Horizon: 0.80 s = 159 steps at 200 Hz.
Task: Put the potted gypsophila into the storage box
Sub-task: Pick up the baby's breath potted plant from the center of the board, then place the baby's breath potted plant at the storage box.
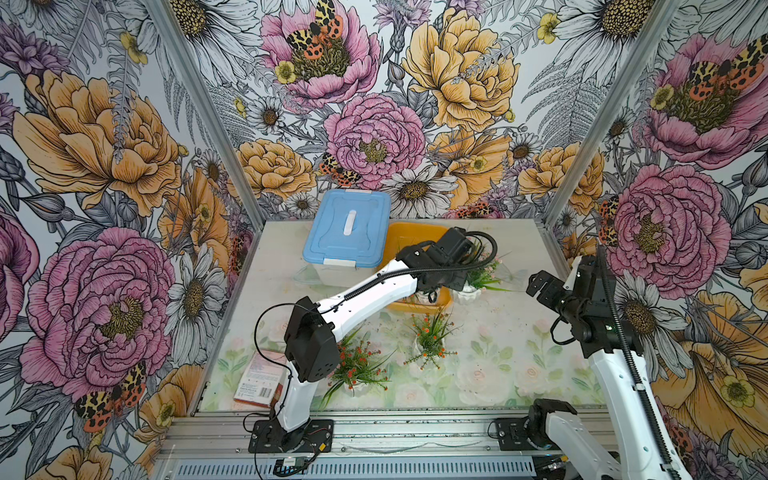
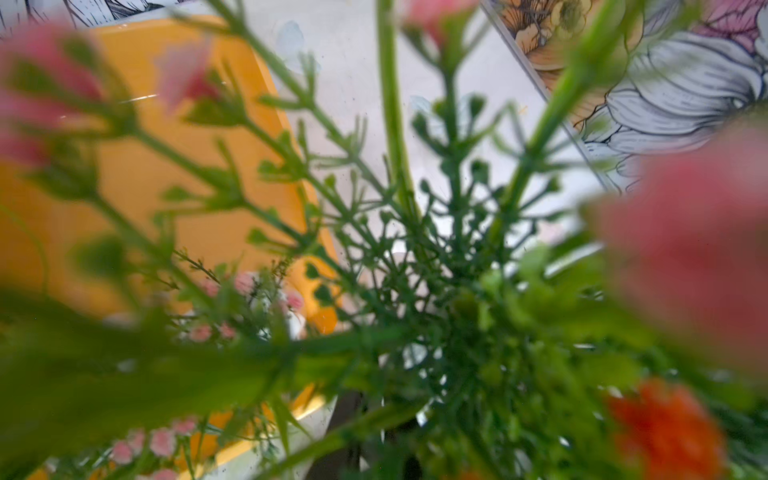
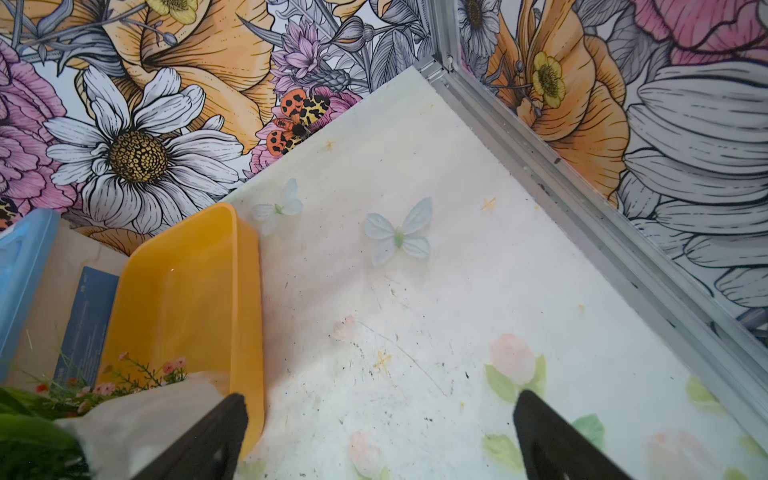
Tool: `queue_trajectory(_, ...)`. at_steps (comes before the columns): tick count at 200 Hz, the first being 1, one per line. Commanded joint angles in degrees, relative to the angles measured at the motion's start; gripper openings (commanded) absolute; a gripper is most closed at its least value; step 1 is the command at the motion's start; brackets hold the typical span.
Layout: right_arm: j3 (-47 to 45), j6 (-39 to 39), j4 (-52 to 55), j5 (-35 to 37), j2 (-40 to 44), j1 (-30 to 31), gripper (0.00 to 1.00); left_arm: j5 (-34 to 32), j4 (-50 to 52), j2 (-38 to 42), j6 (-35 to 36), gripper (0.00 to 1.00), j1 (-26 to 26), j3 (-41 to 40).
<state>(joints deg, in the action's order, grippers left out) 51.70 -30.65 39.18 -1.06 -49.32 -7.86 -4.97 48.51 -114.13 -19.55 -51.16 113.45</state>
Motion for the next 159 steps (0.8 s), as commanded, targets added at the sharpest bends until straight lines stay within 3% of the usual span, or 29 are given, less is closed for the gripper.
queue_trajectory(1, -0.49, -4.48, -3.9, 0.96, 0.03, -0.23, 0.99, 7.78, -5.87, -0.22, 2.28, 0.0, 4.52, 4.69)
queue_trajectory(61, -3.69, -9.14, -8.42, -1.3, 1.12, 1.21, 0.99, 13.93, -5.99, -8.69, 4.83, 0.0, 14.66, 15.18)
queue_trajectory(94, -4.18, -9.89, -9.07, 0.42, 1.25, 3.49, 0.99, 13.57, -5.89, -12.42, 6.55, 0.0, 18.62, 19.79)
queue_trajectory(159, -4.03, -12.11, -9.46, 5.34, -1.24, 6.09, 0.99, 9.47, -5.89, -14.74, 9.22, 0.0, 21.49, 17.95)
